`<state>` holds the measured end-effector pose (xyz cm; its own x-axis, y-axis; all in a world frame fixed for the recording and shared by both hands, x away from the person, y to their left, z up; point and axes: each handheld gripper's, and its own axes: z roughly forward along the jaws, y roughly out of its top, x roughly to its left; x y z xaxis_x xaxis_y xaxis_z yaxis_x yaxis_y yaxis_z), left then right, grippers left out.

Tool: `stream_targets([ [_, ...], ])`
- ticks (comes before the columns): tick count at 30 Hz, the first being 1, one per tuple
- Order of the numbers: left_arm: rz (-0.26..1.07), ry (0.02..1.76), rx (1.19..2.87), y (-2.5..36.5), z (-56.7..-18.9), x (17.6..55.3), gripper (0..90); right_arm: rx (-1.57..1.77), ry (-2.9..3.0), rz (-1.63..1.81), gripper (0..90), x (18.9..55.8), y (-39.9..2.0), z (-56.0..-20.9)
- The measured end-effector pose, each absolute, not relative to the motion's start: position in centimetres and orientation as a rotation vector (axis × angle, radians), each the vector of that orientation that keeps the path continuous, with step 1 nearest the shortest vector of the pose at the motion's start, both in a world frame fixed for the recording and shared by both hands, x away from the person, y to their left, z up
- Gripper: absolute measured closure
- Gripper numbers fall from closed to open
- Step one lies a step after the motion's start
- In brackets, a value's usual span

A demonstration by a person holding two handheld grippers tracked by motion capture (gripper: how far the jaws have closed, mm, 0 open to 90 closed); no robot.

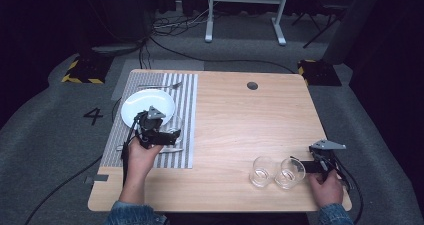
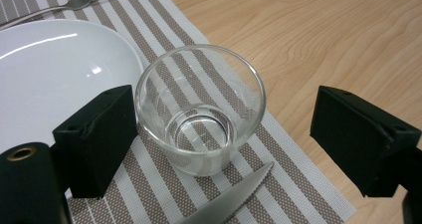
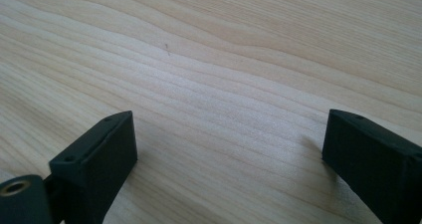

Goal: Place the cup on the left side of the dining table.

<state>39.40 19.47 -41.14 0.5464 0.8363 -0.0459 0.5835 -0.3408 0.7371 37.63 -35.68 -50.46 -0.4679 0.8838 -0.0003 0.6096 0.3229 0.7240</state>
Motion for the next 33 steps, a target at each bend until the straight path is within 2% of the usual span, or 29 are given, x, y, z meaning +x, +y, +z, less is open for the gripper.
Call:
stream_targets([
  [9, 0.430, 1.151, 2.000, 21.9, -40.3, 35.9, 13.4, 1.323, 2.198, 0.941, 7.5, 37.6, -35.7, -50.5],
  [33, 0.447, 1.224, 1.996, 25.4, -40.8, 31.3, 14.2, 1.328, 2.194, 0.939, 7.5, 37.6, -35.7, -50.5],
])
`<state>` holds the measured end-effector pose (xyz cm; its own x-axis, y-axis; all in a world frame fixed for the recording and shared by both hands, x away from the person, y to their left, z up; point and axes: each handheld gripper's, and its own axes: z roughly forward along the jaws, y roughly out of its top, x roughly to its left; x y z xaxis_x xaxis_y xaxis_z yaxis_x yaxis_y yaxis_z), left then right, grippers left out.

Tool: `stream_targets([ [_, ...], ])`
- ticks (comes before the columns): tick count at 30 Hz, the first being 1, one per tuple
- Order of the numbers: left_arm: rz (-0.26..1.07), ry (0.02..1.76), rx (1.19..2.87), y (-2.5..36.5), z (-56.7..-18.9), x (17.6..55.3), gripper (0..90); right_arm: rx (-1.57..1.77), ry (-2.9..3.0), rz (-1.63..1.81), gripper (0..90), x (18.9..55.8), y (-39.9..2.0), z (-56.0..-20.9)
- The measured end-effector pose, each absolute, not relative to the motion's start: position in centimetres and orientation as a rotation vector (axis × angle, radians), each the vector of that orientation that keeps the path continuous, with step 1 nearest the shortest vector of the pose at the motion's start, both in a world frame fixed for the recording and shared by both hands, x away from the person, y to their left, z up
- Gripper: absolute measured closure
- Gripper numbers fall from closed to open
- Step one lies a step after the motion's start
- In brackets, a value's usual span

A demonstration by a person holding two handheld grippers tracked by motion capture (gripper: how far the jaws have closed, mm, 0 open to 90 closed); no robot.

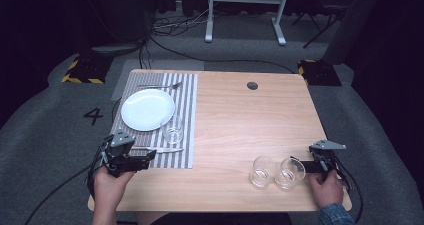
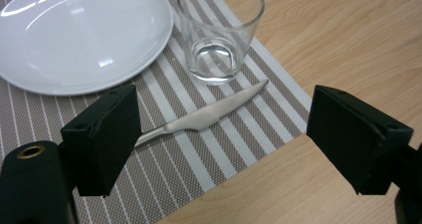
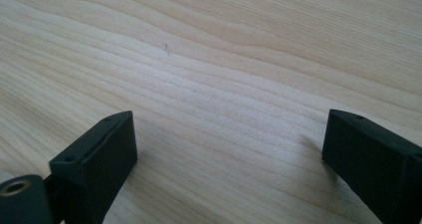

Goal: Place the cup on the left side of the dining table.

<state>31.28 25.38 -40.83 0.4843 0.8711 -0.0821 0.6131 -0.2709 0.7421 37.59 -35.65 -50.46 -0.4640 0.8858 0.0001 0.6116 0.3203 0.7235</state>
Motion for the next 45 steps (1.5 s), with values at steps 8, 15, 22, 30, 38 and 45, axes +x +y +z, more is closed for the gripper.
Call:
stream_targets([
  [8, 0.421, 1.264, 2.004, 26.6, -41.6, 30.0, 14.2, 1.328, 2.194, 0.939, 7.5, 37.6, -35.7, -50.5],
  [15, 0.394, 1.324, 1.998, 27.9, -42.6, 29.0, 14.4, 1.327, 2.195, 0.939, 7.5, 37.6, -35.7, -50.5],
  [22, 0.366, 1.375, 2.001, 28.7, -43.7, 28.0, 14.6, 1.325, 2.195, 0.940, 7.5, 37.6, -35.7, -50.5],
  [30, 0.369, 1.431, 2.013, 29.3, -45.1, 27.1, 15.5, 1.325, 2.198, 0.939, 7.5, 37.7, -35.6, -50.4],
  [38, 0.328, 1.437, 2.045, 29.1, -47.0, 27.1, 15.4, 1.326, 2.198, 0.939, 7.5, 37.7, -35.6, -50.4],
  [45, 0.315, 1.431, 2.062, 29.0, -48.6, 27.3, 15.4, 1.326, 2.198, 0.939, 7.5, 37.7, -35.6, -50.4],
])
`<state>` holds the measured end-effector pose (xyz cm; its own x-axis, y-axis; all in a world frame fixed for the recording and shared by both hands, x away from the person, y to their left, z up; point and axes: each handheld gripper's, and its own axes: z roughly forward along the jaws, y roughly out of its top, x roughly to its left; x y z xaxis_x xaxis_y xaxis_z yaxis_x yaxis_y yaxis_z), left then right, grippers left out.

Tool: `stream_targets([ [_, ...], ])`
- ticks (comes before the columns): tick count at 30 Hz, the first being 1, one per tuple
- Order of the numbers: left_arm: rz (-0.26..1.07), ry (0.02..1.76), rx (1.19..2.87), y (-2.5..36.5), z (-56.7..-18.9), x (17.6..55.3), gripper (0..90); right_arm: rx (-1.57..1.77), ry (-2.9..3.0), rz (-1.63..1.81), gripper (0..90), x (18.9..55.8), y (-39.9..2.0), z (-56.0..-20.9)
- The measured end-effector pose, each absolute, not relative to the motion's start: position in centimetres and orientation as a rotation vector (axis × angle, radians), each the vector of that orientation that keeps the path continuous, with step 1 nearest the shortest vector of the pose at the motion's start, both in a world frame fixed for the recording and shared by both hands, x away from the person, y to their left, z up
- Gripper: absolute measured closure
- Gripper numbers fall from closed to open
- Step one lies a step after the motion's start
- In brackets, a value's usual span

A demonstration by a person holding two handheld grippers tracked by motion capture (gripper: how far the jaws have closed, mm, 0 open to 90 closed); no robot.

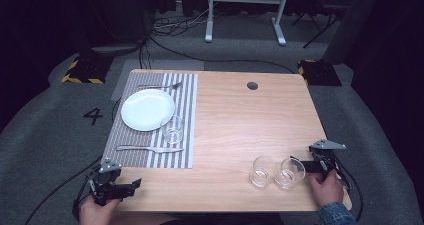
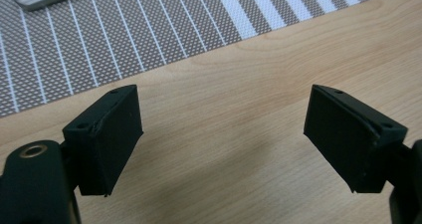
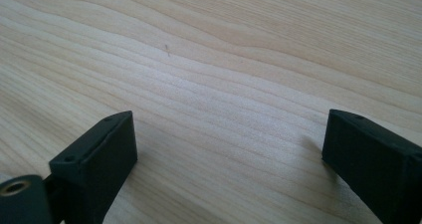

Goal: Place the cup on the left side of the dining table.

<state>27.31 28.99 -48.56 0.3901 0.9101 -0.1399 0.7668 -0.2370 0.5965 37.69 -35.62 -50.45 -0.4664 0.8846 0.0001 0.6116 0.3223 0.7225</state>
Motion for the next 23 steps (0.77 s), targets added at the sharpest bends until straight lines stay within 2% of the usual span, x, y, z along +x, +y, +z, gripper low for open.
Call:
stream_targets([
  [4, 0.376, 1.428, 2.065, 28.8, -49.5, 27.3, 14.1, 1.325, 2.197, 0.939, 7.5, 37.7, -35.6, -50.4],
  [9, 0.511, 1.317, 2.009, 29.4, -50.9, 27.0, 13.0, 1.325, 2.198, 0.939, 7.5, 37.7, -35.6, -50.5],
  [13, 0.529, 1.282, 1.987, 29.6, -51.4, 26.8, 9.7, 1.326, 2.198, 0.939, 7.5, 37.7, -35.6, -50.4],
  [23, 0.523, 1.277, 1.992, 29.5, -51.4, 26.8, 8.0, 1.325, 2.198, 0.939, 7.5, 37.7, -35.6, -50.4],
])
